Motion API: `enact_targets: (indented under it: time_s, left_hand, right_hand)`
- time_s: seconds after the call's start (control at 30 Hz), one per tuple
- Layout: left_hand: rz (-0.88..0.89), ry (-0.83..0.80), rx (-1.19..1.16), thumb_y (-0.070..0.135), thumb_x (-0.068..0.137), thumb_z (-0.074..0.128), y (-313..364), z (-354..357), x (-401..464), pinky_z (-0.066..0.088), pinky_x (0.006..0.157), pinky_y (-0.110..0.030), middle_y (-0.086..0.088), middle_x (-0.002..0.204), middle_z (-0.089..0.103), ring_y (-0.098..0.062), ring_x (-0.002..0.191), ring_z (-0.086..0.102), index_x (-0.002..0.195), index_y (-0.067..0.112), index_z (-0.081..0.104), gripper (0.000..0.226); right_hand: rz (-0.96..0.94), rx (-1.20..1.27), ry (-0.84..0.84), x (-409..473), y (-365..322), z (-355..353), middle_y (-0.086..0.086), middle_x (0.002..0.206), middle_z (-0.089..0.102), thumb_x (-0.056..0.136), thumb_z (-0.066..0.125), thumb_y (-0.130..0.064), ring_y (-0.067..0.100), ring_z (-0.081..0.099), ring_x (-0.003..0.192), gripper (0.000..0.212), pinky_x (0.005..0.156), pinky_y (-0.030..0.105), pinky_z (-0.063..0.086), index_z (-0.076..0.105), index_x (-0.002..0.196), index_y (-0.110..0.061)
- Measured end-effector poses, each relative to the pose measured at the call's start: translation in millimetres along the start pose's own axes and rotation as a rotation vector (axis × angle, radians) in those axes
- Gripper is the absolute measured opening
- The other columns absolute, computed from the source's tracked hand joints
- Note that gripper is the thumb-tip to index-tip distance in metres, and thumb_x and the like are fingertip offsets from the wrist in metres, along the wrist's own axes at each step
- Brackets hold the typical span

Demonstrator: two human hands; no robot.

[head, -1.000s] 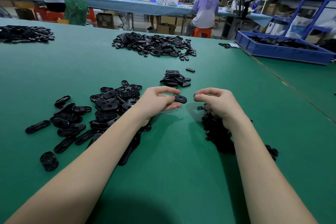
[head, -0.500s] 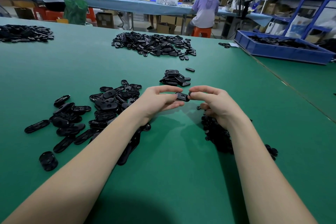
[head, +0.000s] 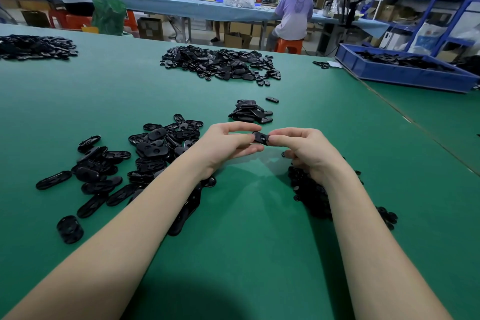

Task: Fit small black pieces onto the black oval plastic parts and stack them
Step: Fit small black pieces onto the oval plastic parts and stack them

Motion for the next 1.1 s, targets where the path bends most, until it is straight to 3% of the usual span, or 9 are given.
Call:
enact_targets:
  time_s: [0.13,0.3,0.37,0.47,0.77,0.9,1.0,1.1]
  left_hand:
    - [-0.008,-0.008,-0.016,-0.004,0.097,0.059,-1,1,1,0.059,0.084,-0.022,-0.019,0.104,0.076,-0.027,0.096,0.075,0.107,0.005,0.071,0.018]
    - [-0.006,-0.026,-0.021,-0.004,0.095,0.061,-2,1,1,0.059,0.080,-0.020,-0.020,0.105,0.075,-0.027,0.095,0.075,0.104,0.004,0.072,0.016]
    - [-0.009,-0.032,-0.013,-0.004,0.095,0.061,-3,1,1,0.059,0.080,-0.020,-0.019,0.104,0.076,-0.026,0.094,0.076,0.104,0.004,0.072,0.016]
    - [-0.013,-0.043,0.005,-0.005,0.095,0.061,-3,3,1,0.058,0.078,-0.018,-0.020,0.104,0.075,-0.024,0.093,0.076,0.106,0.003,0.072,0.017]
    - [-0.027,-0.036,-0.009,-0.006,0.095,0.059,-1,3,-1,0.058,0.076,-0.018,-0.019,0.101,0.076,-0.023,0.090,0.076,0.104,0.001,0.072,0.017]
    - [-0.029,-0.072,-0.083,-0.005,0.096,0.056,6,1,-1,0.058,0.077,-0.019,-0.018,0.100,0.077,-0.023,0.092,0.076,0.103,0.001,0.071,0.018]
    - [-0.034,-0.074,-0.088,-0.005,0.095,0.056,5,2,-1,0.058,0.075,-0.019,-0.016,0.097,0.077,-0.022,0.089,0.076,0.102,0.001,0.071,0.017]
    - [-0.051,-0.044,-0.073,-0.005,0.092,0.063,-1,3,0,0.058,0.071,-0.019,-0.017,0.091,0.077,-0.021,0.081,0.076,0.099,0.000,0.069,0.011]
  right_hand:
    - [-0.023,-0.050,0.003,-1,-3,1,-0.005,0.082,0.067,0.084,0.082,-0.027,0.014,0.051,0.071,0.004,0.042,0.012,0.033,0.078,0.085,-0.026]
    - [-0.068,-0.083,0.026,-2,-6,3,-0.006,0.067,0.062,0.084,0.082,-0.025,0.014,0.048,0.067,0.005,0.043,0.012,0.034,0.078,0.082,-0.026]
    - [-0.090,-0.098,0.033,-1,-8,4,-0.007,0.063,0.063,0.084,0.082,-0.024,0.013,0.049,0.065,0.005,0.052,0.015,0.039,0.078,0.081,-0.025]
    - [-0.100,-0.124,0.049,0,-9,4,-0.004,0.075,0.069,0.082,0.084,-0.025,0.006,0.055,0.062,0.008,0.066,0.023,0.044,0.078,0.087,-0.022]
    - [-0.084,-0.163,0.060,-1,-9,3,-0.002,0.082,0.071,0.078,0.087,-0.036,0.005,0.053,0.058,0.022,0.062,0.025,0.041,0.075,0.092,-0.024]
    - [-0.046,-0.078,0.024,-2,-6,-1,-0.011,0.074,0.068,0.073,0.087,-0.050,0.004,0.045,0.050,0.025,0.047,0.014,0.037,0.079,0.088,-0.032]
    - [-0.020,-0.033,-0.070,-3,-1,4,-0.015,0.086,0.075,0.075,0.084,-0.053,0.006,0.047,0.054,0.027,0.050,0.019,0.033,0.081,0.091,-0.031]
    - [-0.046,-0.054,-0.075,-3,1,7,-0.015,0.080,0.074,0.076,0.085,-0.050,0.007,0.046,0.055,0.018,0.052,0.019,0.033,0.080,0.080,-0.033]
Point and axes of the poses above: each hand's wrist, its own x-axis towards the middle knuckle, its own z-axis out of the palm, y = z × x, the point moved 5 cm from there along x, towards the middle knuckle
